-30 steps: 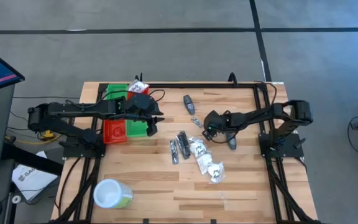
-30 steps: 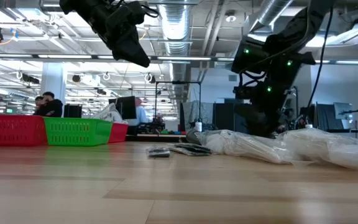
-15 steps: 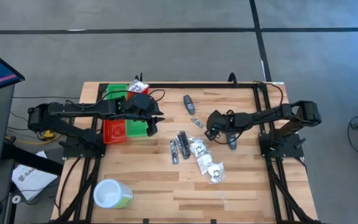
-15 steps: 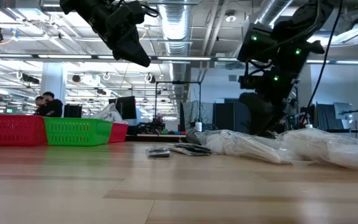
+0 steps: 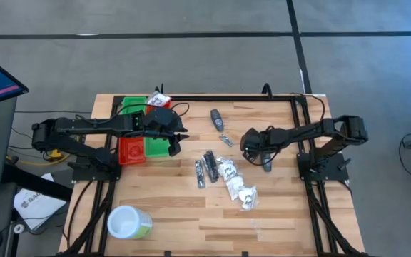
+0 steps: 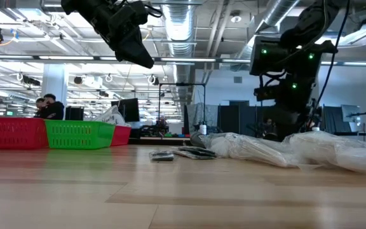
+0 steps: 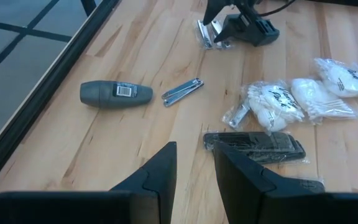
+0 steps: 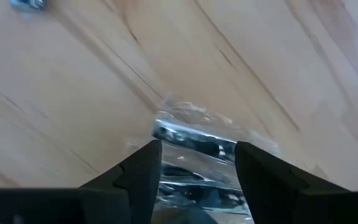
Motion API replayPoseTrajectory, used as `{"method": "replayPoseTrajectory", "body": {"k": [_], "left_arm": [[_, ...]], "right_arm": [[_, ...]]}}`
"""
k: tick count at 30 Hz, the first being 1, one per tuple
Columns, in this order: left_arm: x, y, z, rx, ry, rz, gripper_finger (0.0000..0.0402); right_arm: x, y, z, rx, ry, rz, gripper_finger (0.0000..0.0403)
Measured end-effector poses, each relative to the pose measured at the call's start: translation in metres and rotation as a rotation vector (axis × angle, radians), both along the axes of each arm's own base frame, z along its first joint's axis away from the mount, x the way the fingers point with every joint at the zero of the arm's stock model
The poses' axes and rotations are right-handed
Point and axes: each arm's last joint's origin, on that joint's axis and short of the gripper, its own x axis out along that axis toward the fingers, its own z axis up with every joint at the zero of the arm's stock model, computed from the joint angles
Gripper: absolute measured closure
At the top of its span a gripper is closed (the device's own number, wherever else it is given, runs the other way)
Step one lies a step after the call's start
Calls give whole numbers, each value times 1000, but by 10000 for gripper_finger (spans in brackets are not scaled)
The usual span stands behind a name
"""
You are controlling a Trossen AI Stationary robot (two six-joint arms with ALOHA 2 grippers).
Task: Pick & Place Travel size toiletries
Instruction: Put the silver nail cutter into the bottom red bin
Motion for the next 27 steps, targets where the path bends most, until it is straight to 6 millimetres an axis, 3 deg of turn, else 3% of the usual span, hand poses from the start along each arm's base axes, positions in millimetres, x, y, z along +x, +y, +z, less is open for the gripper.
{"method": "replayPoseTrajectory", "body": {"k": [17,27], "left_arm": [[0,0,0,0,-2,0,300],[0,0,0,0,-4,0,300]], "right_arm": [[-12,-31,-2,102,147,151,208],[-14,-38,-2,104,220,313,216]]}}
